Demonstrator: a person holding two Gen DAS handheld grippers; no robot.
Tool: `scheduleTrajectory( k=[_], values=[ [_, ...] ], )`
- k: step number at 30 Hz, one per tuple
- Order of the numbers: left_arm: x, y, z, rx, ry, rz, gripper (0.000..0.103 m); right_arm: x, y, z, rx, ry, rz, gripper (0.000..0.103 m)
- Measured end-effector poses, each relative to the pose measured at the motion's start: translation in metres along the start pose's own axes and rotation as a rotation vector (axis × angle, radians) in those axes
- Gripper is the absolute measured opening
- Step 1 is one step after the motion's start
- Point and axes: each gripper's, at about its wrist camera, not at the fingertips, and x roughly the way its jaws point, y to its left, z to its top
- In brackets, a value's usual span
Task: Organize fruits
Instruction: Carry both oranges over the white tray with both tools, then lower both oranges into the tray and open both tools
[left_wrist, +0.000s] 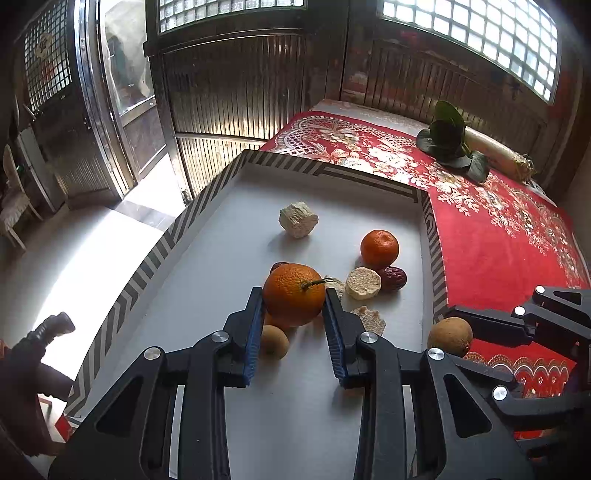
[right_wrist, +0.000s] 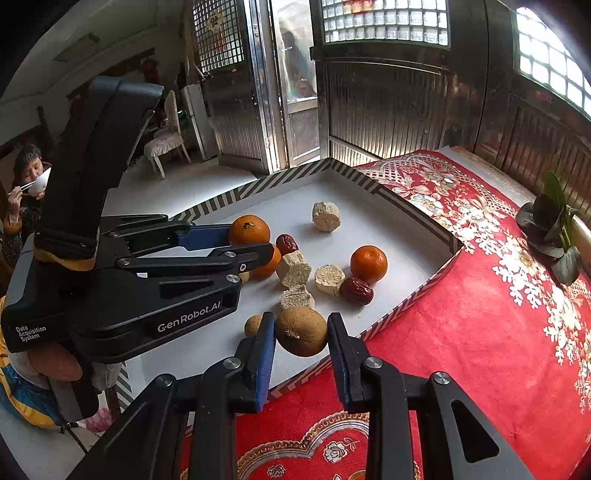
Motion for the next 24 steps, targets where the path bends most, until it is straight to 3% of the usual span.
scheduleTrajectory(
  k=[19,21,24],
  values=[
    [0.017,0.0,0.004,0.019,0.062,0.014,0.033,0.041,-0.007,0.009,-0.042,0.073,-0.034,0.027],
    [0.019,-0.001,0.003,0.025,0.075,0.03,0.045,0.043,-0.006,0.009,-0.044,0.072,-0.032,0.028],
    [0.016,-0.001,0.002,0.023,0.066,0.028,0.05,0.04,-0.007,0.008,-0.029,0.063,-0.023,0.029]
  ],
)
